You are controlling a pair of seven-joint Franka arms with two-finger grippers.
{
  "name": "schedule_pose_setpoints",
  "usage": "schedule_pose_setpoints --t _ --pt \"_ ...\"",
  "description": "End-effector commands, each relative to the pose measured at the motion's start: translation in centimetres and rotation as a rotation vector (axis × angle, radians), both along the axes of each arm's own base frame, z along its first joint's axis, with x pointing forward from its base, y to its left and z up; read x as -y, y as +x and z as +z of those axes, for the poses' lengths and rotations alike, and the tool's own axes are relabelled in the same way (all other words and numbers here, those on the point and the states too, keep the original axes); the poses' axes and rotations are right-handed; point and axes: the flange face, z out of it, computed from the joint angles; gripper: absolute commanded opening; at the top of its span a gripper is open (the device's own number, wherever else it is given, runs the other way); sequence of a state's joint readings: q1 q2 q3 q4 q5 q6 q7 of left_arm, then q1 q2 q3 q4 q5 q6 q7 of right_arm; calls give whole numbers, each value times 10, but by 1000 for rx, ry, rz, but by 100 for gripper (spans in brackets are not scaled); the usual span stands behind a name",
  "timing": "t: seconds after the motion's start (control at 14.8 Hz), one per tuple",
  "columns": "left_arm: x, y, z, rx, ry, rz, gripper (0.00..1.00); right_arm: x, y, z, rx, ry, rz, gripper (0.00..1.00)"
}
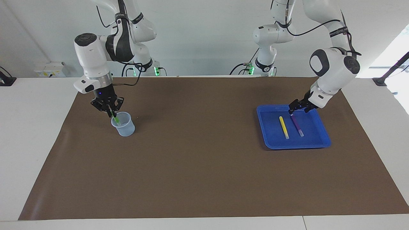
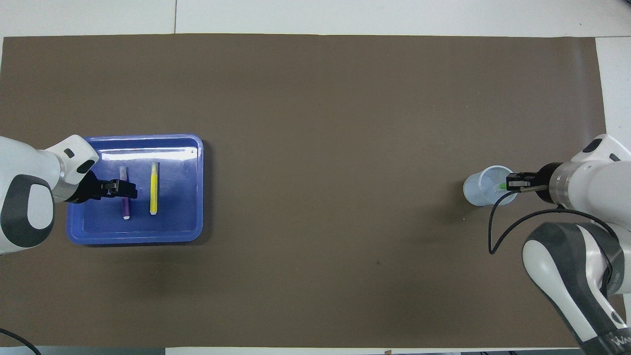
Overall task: Transfer and insert pens with both arms
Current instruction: 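Insert the green pen into the white cup and open the right gripper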
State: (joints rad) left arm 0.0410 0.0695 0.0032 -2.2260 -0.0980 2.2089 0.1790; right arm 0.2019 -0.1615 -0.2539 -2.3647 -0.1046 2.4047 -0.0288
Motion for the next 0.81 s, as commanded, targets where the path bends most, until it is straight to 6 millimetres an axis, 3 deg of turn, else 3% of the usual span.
schedule_pose_setpoints --t 0.0,0.2,0.27,0.47,0.54,0.61,0.74 --pt "2 3 -12 18 19 -40 93 2 -3 -9 6 22 -24 0" --pt "2 3 -17 11 44 -79 88 3 -2 -10 3 21 -26 4" --pt "1 4 -24 8 50 -86 87 3 0 -9 2 20 -27 32" --pt "1 5 -32 9 52 -87 86 5 5 1 19 21 -36 82" --pt "1 6 -32 15 53 -86 85 4 9 9 30 23 -43 94" --pt "1 7 -34 21 53 -86 84 6 12 18 31 22 -46 100" --pt "1 6 -39 23 54 -86 80 7 18 43 10 21 -49 100"
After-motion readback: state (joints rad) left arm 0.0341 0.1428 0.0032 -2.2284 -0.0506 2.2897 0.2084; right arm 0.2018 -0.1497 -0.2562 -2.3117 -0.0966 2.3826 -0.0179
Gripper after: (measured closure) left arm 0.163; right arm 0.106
